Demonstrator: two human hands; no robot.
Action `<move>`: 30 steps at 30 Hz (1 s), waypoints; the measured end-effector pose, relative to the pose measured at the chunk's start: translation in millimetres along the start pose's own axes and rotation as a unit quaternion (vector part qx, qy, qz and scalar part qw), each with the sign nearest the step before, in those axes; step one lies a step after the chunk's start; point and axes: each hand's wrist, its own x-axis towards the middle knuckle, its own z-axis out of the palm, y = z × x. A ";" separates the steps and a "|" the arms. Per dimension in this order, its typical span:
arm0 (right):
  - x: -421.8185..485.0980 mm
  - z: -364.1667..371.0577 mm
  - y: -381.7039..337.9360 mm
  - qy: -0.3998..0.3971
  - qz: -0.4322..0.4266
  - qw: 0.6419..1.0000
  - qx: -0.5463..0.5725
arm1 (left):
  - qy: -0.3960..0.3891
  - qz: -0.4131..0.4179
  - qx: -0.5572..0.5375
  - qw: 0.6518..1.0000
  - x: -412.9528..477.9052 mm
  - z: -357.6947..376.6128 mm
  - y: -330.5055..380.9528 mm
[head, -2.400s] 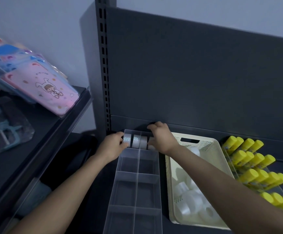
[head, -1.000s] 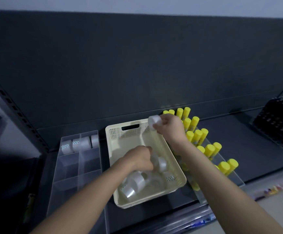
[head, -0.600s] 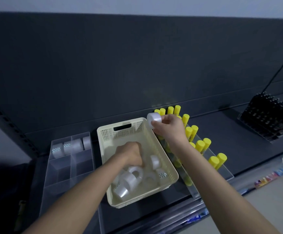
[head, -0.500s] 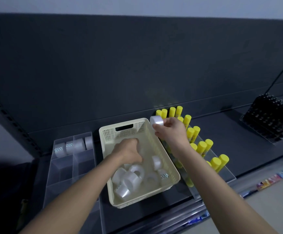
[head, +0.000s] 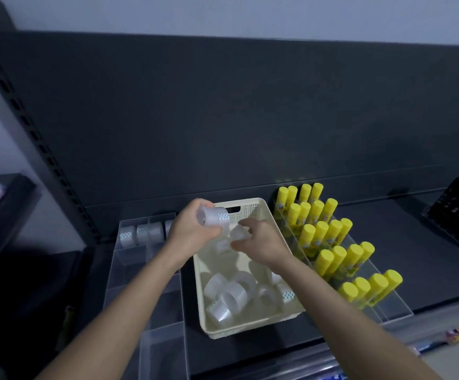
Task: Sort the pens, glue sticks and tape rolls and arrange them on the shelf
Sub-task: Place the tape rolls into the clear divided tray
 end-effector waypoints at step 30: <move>53.6 50.4 -22.0 -0.098 -0.100 0.983 -0.121 | 0.051 -0.106 -0.290 0.950 -28.6 -72.7 -34.3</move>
